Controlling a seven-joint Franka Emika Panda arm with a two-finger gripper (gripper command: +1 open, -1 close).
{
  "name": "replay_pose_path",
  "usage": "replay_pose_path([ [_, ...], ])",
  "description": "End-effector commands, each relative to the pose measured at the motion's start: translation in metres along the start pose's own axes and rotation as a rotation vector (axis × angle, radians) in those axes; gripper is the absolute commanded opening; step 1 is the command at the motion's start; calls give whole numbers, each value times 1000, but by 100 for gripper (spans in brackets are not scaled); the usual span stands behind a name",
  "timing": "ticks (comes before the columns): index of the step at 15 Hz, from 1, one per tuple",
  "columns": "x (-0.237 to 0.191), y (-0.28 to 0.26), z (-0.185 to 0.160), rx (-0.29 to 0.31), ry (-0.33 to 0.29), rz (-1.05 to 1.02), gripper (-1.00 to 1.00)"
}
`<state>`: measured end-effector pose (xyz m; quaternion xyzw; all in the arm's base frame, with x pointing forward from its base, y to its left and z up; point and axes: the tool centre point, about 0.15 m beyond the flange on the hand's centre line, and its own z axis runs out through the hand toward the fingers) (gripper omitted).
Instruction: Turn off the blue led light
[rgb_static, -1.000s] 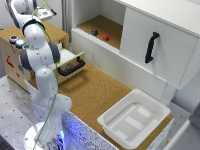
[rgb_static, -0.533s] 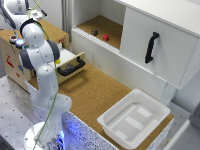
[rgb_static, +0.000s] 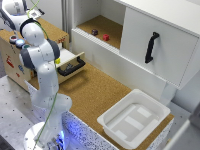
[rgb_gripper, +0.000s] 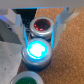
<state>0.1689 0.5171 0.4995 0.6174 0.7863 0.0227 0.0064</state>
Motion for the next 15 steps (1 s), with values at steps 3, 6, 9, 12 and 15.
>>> replay_pose_path([
  [3,12,-3,27,-3,54,-3,-100],
  [6,10,-7,40,9,83,21,-100],
  [9,2,-17,46,23,88,44,-100],
  [12,-10,-30,42,26,76,71,-100],
  [15,-13,-30,56,41,82,72,-100],
])
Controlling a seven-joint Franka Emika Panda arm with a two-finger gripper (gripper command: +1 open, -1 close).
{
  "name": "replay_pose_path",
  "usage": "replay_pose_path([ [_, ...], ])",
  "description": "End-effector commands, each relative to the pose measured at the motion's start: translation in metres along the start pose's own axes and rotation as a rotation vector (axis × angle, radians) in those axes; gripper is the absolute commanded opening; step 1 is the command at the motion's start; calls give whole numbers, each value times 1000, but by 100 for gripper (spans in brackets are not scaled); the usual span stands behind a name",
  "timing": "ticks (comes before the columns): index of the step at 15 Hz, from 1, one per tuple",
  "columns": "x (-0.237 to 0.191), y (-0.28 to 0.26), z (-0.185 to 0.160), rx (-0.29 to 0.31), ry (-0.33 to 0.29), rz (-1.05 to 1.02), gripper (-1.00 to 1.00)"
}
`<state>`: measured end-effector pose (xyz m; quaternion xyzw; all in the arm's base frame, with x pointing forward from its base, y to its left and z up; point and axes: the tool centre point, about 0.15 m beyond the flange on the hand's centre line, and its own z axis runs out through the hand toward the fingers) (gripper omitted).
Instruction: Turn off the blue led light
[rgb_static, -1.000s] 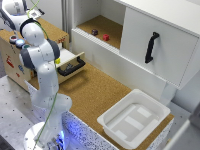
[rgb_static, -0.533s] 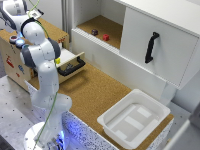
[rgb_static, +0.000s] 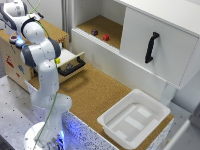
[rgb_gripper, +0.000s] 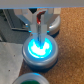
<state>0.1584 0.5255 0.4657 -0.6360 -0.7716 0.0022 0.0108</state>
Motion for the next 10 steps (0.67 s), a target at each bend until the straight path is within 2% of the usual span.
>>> replay_pose_path([
  [1,-24,-16,30,-12,88,15,-100],
  [3,-22,-16,54,1,54,-22,-100],
  [4,-26,-16,63,10,68,-14,-100],
  [5,-30,-15,69,14,56,-4,-100],
  [7,-38,-12,65,-2,70,18,-100],
  [9,-42,-2,42,-45,61,26,-100],
  [10,-43,5,28,-58,61,23,100],
])
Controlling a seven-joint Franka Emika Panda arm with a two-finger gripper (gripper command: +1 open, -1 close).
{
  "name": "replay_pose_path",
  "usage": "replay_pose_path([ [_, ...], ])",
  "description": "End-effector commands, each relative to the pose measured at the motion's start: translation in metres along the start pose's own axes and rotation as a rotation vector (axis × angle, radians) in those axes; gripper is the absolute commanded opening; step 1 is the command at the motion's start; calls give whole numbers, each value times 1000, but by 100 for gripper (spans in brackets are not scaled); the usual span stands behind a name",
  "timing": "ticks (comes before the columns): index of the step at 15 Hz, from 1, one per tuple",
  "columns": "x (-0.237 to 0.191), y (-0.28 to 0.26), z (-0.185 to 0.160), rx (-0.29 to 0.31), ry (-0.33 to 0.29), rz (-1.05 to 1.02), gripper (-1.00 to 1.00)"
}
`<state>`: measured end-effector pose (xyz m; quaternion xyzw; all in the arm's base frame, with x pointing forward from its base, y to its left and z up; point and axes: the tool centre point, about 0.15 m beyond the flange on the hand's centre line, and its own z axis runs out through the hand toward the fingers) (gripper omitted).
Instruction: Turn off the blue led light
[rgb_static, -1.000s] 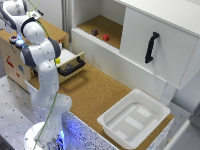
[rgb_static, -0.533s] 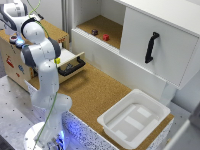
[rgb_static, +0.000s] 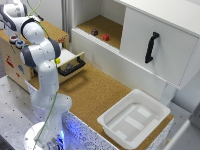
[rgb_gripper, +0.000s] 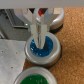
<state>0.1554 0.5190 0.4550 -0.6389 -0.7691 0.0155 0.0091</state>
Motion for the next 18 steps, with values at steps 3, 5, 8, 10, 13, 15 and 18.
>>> replay_pose_path([
  [3,-42,24,-29,-160,59,8,100],
  [5,-53,30,-55,-205,30,34,100],
  [8,-84,28,-62,-186,6,123,100],
  [10,-99,29,-65,-174,3,169,100],
  [13,-99,29,-65,-174,3,169,100],
  [15,-99,29,-65,-174,3,169,100],
  [18,-99,29,-65,-174,3,169,100],
])
